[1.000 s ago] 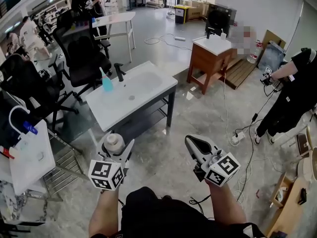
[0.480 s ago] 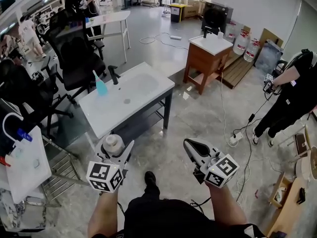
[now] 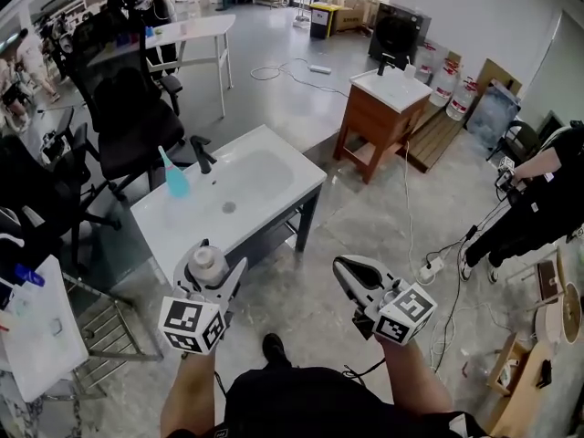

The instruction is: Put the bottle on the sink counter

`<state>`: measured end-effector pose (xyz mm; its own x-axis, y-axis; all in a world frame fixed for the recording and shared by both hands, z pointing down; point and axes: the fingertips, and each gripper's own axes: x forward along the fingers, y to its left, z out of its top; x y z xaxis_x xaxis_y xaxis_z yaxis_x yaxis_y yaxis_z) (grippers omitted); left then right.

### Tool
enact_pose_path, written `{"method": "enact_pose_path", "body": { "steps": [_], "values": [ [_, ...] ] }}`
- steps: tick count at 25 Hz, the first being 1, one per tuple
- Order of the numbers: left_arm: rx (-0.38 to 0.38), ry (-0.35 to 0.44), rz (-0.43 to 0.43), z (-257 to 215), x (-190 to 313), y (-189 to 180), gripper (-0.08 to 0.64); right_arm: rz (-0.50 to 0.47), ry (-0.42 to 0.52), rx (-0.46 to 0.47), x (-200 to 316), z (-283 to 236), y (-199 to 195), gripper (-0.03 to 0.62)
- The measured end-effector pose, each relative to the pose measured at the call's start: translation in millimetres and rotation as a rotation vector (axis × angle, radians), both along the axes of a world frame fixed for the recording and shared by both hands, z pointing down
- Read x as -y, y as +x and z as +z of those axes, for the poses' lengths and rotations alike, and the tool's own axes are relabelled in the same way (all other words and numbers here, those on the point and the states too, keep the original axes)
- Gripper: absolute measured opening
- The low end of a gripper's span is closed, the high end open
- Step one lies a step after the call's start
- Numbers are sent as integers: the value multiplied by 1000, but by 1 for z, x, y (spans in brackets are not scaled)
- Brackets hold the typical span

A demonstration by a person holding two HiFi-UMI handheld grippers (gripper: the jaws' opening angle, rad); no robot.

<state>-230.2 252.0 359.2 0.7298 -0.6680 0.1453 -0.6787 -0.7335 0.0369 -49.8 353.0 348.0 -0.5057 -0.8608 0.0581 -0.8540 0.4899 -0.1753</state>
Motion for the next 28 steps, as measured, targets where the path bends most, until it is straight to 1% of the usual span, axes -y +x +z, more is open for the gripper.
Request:
{"method": "enact_pose_path", "body": {
  "steps": [4,7,11,15,19,23,28],
  "values": [
    [-6,-8,5,4,44,-2,333,5,-22,1,47,4,-3,15],
    [-16,-23,8,8,68,-5,333,-8,-40,-6,73,5,-12,17],
    [-18,-23,17,9,92,-6,333,-27,-39,-15,100,3,-21,17],
    [-29,-31,8,12,105,-9,333,-34,-45,-17,118,4,-20,17],
    [-14,-46,0,17,119,-2,333,-37,-50,-3,135,7,-9,17],
    [0,-41,-15,16,138,8,333,-53,-61,19,161,16,4,17],
    [15,-39,-49,18,173,34,333,-96,-54,43,205,20,30,17]
  ]
}}
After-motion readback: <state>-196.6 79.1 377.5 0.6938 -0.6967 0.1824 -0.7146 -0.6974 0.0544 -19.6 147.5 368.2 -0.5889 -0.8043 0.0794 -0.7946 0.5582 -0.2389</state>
